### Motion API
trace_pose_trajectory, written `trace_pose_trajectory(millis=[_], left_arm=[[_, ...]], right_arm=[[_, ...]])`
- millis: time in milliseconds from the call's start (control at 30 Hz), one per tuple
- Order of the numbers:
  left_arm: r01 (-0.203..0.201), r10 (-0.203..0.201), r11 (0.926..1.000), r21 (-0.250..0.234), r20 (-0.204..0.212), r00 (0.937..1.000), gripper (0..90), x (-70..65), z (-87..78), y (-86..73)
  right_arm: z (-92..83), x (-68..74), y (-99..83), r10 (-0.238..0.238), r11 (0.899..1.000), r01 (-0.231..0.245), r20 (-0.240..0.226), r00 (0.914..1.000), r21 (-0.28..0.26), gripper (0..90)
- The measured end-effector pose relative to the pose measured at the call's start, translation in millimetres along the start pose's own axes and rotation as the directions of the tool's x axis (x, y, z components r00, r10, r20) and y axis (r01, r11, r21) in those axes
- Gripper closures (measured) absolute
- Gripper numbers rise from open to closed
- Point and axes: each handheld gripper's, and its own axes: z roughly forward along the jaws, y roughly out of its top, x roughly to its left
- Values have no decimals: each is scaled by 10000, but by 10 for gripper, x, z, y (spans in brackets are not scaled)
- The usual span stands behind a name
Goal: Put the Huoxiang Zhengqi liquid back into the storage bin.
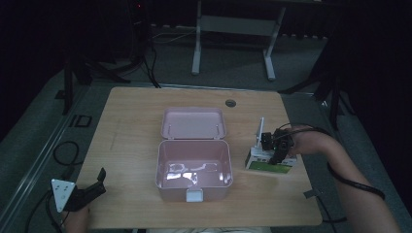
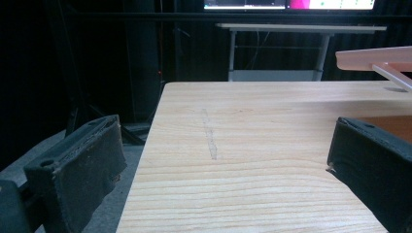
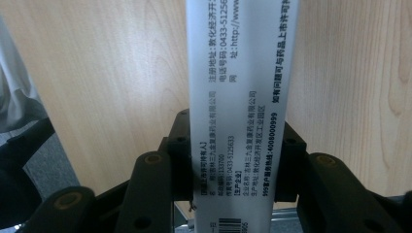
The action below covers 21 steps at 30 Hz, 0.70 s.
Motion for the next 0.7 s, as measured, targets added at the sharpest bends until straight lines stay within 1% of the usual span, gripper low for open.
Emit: trace_pose_trajectory(millis=[67, 167, 233, 367, 467, 700], left_arm=[[3, -3, 10000, 3, -6, 10000, 2, 1, 0, 0], [3, -3, 10000, 21, -3, 10000, 2, 1, 1, 1], [6, -6, 10000, 19, -5, 10000, 2, 1, 2, 1], [10, -10, 10000, 17, -12, 10000, 2, 1, 1, 1], [18, -18, 10000, 16, -18, 10000, 2, 2, 1, 1], [20, -20, 10000, 24, -26, 10000, 2, 1, 2, 1]], right_arm=[[-33, 49, 14, -141, 9999, 141, 68, 9999, 0, 615], [-89, 115, 32, -223, 9997, 223, 46, 9997, -36, 616], [-128, 147, 44, -122, 9999, 123, 18, 9999, -64, 616], [-215, 211, 63, -211, 9998, 211, 55, 9998, -41, 616], [-293, 248, 69, -272, 9996, 273, 89, 9996, -66, 616], [-530, 301, 64, -203, 9997, 207, 252, 9995, -157, 616]])
